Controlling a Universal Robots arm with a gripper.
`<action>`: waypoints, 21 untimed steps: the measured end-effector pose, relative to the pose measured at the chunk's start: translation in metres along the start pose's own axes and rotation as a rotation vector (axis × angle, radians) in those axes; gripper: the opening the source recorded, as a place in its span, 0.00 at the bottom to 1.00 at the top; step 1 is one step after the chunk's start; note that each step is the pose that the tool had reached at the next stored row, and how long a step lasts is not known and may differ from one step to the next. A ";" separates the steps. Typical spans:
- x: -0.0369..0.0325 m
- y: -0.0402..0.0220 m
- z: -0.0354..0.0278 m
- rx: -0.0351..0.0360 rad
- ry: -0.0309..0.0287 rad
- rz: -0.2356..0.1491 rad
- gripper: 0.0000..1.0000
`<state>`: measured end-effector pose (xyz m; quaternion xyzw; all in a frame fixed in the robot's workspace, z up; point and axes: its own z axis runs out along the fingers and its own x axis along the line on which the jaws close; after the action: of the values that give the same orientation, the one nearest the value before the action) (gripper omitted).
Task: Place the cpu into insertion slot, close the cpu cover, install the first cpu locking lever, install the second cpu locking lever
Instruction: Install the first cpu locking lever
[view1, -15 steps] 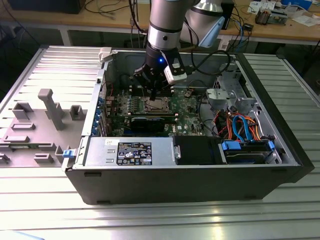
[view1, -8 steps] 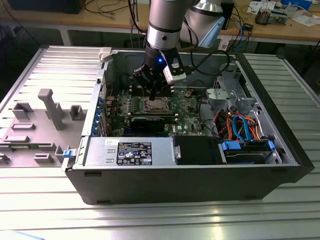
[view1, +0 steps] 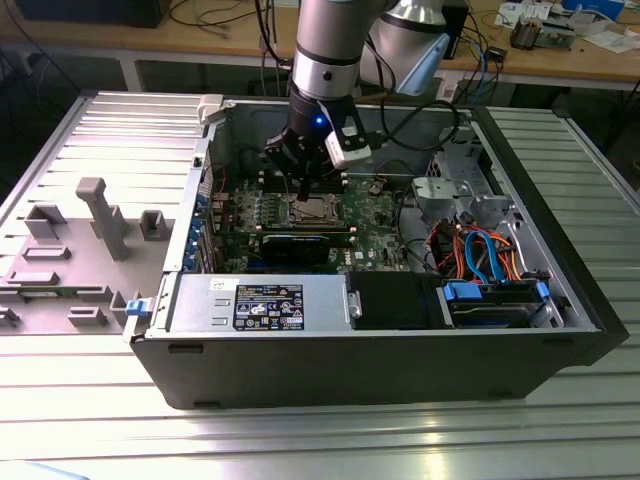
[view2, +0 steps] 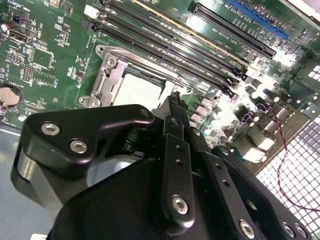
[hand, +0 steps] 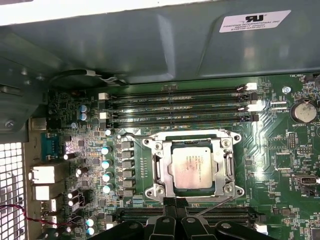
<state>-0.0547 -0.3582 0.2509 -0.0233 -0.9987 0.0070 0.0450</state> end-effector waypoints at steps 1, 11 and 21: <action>0.0004 0.0000 0.0000 0.0000 0.0000 0.000 0.11; 0.0018 -0.0001 0.0002 0.0000 0.0000 0.000 0.11; 0.0027 -0.0001 0.0002 0.0001 0.0000 0.000 0.11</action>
<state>-0.0574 -0.3582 0.2509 -0.0232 -0.9987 0.0070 0.0450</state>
